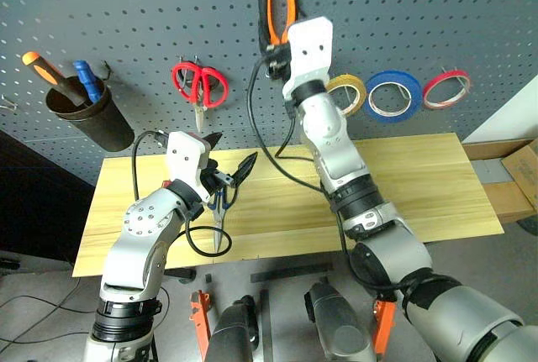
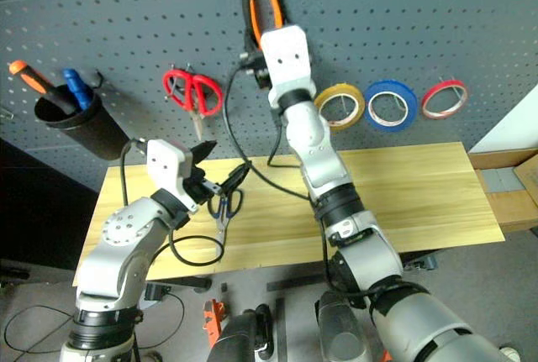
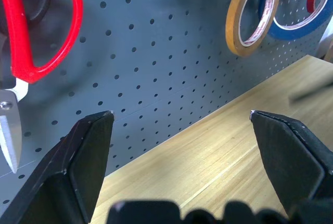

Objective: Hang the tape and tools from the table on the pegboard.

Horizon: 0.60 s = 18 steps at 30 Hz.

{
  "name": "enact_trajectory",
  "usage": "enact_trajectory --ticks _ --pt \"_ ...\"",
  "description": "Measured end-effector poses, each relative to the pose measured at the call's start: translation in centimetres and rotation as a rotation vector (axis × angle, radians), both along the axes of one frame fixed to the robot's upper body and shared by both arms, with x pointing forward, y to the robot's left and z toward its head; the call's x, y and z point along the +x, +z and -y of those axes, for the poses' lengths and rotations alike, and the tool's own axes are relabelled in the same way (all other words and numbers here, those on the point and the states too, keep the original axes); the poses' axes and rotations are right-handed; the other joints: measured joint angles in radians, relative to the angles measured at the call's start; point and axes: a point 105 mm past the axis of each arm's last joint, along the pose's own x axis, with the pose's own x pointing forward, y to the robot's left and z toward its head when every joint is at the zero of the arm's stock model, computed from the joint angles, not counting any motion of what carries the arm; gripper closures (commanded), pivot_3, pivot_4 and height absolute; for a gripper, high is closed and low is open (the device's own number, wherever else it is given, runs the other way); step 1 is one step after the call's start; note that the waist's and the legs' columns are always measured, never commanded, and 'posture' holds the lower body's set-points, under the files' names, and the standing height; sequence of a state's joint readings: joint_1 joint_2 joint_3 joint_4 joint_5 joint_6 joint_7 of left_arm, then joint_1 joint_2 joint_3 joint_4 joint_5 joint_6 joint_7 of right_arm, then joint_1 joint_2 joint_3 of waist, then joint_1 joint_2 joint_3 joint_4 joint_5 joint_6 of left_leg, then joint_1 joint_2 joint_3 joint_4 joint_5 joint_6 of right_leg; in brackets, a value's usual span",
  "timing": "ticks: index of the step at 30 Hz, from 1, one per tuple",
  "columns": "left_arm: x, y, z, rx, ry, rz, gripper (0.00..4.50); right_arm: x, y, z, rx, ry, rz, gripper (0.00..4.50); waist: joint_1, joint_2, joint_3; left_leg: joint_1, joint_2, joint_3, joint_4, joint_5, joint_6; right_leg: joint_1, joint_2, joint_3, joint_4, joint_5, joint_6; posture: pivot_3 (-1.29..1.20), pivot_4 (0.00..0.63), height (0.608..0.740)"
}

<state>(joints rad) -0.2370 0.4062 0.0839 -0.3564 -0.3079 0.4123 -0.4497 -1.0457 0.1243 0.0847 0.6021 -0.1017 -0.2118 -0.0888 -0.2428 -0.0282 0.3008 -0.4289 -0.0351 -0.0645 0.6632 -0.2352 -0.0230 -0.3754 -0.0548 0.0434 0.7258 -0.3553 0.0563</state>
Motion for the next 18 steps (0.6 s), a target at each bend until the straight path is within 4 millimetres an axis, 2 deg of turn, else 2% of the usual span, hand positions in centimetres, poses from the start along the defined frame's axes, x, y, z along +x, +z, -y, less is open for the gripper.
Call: enact_trajectory --ticks 10,13,15,18 --pt "0.0 0.1 0.0 0.001 0.001 0.007 0.00 0.1 -0.7 0.1 -0.025 -0.019 -0.011 1.82 0.003 0.000 0.000 0.000 0.000 0.000 0.000 0.000 0.000 0.000 0.000 0.000 0.000 0.000 0.000 -0.21 0.255 0.740" --pt "0.1 0.0 -0.1 0.005 0.004 0.005 0.00 0.3 -0.9 0.3 -0.034 -0.025 -0.039 0.81 0.004 0.000 0.000 0.000 0.000 0.000 0.000 0.000 0.000 0.000 0.000 0.000 0.000 0.000 0.000 -0.21 0.255 0.740" --pt "0.2 0.0 -0.1 0.010 0.006 0.007 0.00 0.6 -2.3 0.7 -0.035 -0.027 -0.105 0.10 0.007 -0.001 -0.001 0.000 0.000 0.000 0.000 0.000 0.000 0.000 0.000 0.000 0.000 0.000 0.000 -0.21 0.255 0.740" --pt "0.2 -0.1 -0.1 0.016 0.008 0.005 0.00 1.2 -4.7 1.5 -0.046 -0.038 -0.209 0.05 0.012 -0.001 -0.001 0.000 0.000 0.000 0.000 0.000 0.001 0.000 0.000 0.000 0.000 0.000 0.000 -0.21 0.255 0.740"
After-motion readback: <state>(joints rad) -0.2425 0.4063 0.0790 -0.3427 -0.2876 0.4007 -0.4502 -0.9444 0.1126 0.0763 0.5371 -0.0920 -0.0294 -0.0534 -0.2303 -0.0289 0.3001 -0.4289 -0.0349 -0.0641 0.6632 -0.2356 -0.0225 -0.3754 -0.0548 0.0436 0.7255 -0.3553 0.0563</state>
